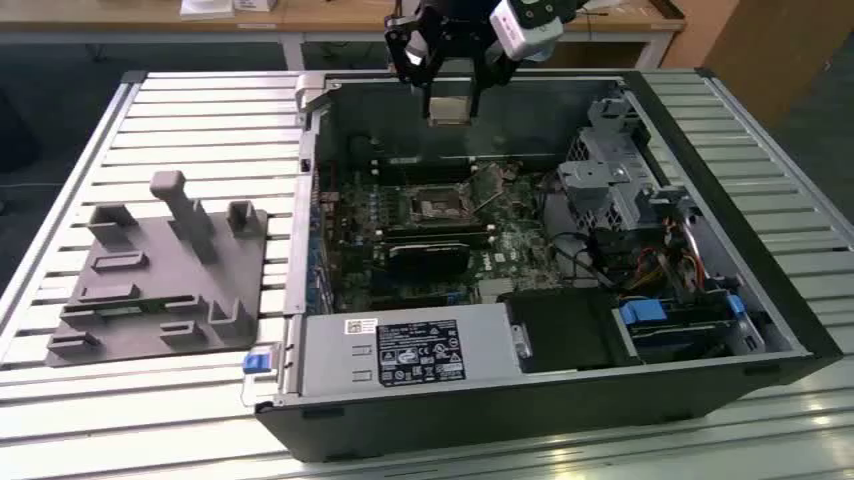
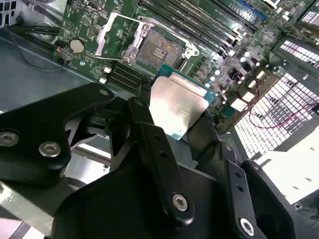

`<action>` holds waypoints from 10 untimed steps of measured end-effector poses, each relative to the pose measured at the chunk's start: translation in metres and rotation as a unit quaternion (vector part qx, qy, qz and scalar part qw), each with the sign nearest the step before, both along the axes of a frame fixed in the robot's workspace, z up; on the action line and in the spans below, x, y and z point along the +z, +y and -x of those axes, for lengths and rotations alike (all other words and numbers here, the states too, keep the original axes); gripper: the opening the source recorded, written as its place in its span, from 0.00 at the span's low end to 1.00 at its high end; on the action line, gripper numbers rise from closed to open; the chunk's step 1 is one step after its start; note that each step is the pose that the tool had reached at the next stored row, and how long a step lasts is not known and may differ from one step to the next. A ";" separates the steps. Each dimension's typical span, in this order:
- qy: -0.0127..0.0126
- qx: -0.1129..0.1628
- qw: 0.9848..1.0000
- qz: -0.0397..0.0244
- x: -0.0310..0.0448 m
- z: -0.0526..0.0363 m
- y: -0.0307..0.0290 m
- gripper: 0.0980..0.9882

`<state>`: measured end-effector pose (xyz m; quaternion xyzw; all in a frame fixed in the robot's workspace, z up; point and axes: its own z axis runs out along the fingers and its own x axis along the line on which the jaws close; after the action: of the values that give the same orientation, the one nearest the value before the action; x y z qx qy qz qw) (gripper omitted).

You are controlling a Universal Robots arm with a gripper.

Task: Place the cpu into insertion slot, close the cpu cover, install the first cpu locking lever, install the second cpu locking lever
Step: 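Place the cpu into insertion slot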

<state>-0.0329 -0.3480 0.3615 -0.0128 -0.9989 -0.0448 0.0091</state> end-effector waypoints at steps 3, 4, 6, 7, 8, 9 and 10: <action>0.000 0.000 1.000 0.000 0.0000 0.0000 0.0000 0.50; 0.000 0.000 1.000 0.000 0.0000 0.0000 0.0000 0.50; 0.000 0.000 1.000 0.000 0.0000 0.0000 0.0000 0.50; 0.000 -0.001 1.000 0.000 0.0000 0.0000 0.0000 0.50; 0.000 -0.002 1.000 0.000 0.0000 0.0000 0.0000 0.50; 0.000 -0.005 1.000 0.000 0.0000 0.0000 0.0000 0.50; 0.000 -0.009 1.000 0.000 0.0000 0.0000 0.0000 0.50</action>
<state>-0.0329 -0.3480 0.3615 -0.0217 -0.9987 -0.0449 0.0087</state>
